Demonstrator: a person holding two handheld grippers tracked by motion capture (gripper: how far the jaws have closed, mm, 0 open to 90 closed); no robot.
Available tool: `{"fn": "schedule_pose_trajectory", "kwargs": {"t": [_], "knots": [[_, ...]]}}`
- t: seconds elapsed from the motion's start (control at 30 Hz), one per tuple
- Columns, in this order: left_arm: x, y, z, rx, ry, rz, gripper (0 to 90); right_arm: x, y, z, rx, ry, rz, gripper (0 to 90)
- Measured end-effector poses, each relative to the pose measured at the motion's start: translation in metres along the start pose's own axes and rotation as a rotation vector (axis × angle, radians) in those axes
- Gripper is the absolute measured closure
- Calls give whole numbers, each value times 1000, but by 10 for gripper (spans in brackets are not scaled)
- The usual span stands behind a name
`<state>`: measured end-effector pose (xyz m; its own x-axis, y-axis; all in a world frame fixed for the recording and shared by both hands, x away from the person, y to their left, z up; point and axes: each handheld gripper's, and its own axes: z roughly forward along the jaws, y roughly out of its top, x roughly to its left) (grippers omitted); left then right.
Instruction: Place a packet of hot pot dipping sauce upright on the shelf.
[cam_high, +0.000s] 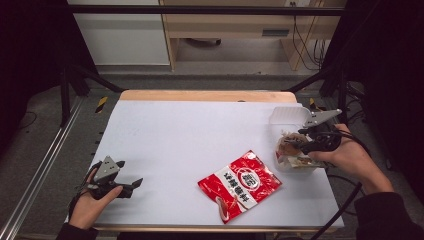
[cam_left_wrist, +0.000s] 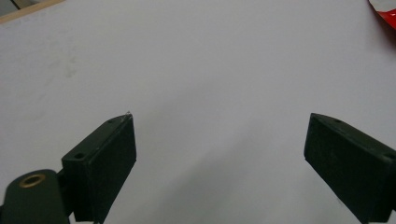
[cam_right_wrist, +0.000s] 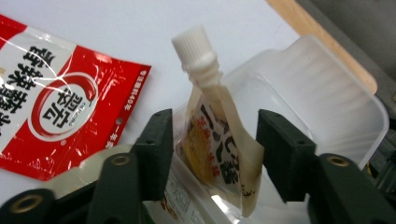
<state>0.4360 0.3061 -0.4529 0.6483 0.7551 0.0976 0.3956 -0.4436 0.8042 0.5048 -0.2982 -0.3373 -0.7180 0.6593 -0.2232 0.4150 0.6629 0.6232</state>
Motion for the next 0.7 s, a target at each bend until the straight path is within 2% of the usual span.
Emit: {"fn": "schedule_pose_trajectory", "kwargs": {"t": [0.17, 0.37, 0.5, 0.63, 0.7], "knots": [[0, 0, -1, -2, 1, 1, 90, 4, 11, -9, -33, -27, -5, 309], [0, 0, 1, 3, -1, 6, 91, 19, 30, -25, -127, -40, -2, 164], [-2, 1, 1, 0, -10, 11, 91, 39, 41, -35, -205, -49, 4, 141], [-1, 1, 1, 1, -10, 11, 92, 61, 47, -36, -257, -62, 20, 144], [-1, 0, 1, 3, -9, 13, 92, 74, 50, -35, -270, -90, 20, 167]]}}
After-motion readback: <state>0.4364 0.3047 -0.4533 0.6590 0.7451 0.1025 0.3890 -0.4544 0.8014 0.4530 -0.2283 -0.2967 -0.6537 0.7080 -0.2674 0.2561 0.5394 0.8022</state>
